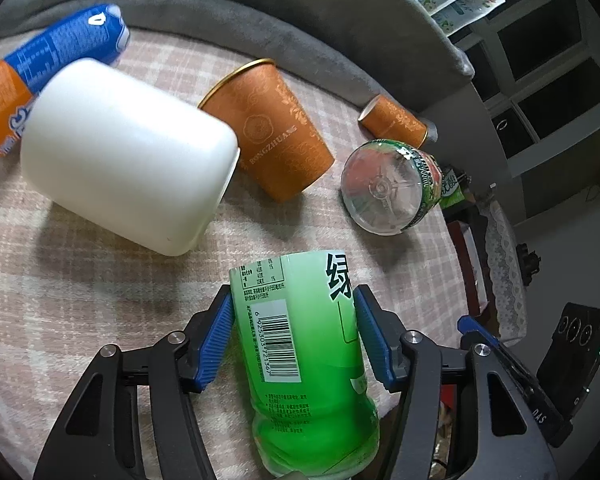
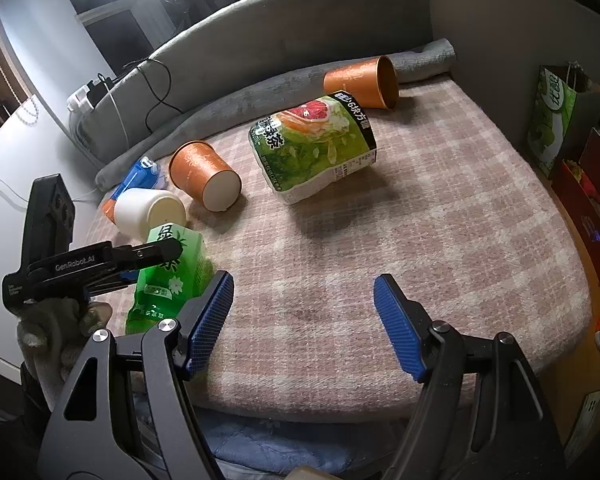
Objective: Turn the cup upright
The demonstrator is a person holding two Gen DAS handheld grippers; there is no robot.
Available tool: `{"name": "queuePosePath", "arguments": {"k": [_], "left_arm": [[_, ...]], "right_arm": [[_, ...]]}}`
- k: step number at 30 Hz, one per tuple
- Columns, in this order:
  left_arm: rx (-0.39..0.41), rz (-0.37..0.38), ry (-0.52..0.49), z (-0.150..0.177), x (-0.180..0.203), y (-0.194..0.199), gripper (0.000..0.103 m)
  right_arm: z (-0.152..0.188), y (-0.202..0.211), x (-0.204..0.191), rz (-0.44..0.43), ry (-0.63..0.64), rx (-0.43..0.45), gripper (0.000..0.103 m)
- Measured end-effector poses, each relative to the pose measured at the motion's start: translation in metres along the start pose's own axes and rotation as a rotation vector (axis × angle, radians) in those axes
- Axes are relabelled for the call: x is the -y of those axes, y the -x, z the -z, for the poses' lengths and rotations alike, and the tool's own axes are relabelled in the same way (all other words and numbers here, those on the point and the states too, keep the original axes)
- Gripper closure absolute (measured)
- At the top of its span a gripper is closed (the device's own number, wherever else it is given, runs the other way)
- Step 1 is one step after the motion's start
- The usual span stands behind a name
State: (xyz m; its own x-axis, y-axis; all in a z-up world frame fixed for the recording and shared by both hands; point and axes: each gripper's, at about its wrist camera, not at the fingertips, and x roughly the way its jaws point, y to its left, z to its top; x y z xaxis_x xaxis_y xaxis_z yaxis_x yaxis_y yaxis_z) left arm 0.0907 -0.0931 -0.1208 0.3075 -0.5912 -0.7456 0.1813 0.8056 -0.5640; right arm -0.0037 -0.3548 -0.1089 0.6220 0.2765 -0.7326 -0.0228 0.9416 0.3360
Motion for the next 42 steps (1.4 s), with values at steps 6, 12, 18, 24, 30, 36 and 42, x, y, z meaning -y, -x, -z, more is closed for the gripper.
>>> {"name": "queuePosePath", "arguments": {"k": [6, 12, 18, 24, 30, 36, 42], "left_arm": [[0.048, -0.024, -0.046, 0.001, 0.010, 0.009, 0.045], [0.100, -0.054, -0.095, 0.000, 0.017, 0.017, 0.045], [0.146, -0.084, -0.131, -0.004, 0.022, 0.019, 0.045], [0.204, -0.127, -0.181, -0.008, 0.028, 0.020, 0.046], [0.247, -0.155, -0.226, -0.012, 0.035, 0.018, 0.046], [0.344, -0.221, -0.320, -0.012, 0.052, 0.020, 0.046], [0.430, -0.290, -0.399, -0.005, 0.059, 0.015, 0.046]], "right_arm": [[0.000, 0.000, 0.000, -0.002, 0.002, 0.002, 0.028], [-0.001, 0.001, 0.000, -0.002, -0.004, 0.002, 0.028], [-0.001, 0.001, 0.000, -0.004, -0.011, 0.005, 0.028], [-0.002, -0.001, 0.003, -0.004, -0.021, 0.006, 0.028], [-0.003, -0.003, 0.006, -0.003, -0.036, 0.009, 0.028], [-0.003, -0.004, 0.008, -0.005, -0.043, 0.014, 0.028], [-0.003, -0.003, 0.009, -0.004, -0.054, 0.019, 0.028]]}}
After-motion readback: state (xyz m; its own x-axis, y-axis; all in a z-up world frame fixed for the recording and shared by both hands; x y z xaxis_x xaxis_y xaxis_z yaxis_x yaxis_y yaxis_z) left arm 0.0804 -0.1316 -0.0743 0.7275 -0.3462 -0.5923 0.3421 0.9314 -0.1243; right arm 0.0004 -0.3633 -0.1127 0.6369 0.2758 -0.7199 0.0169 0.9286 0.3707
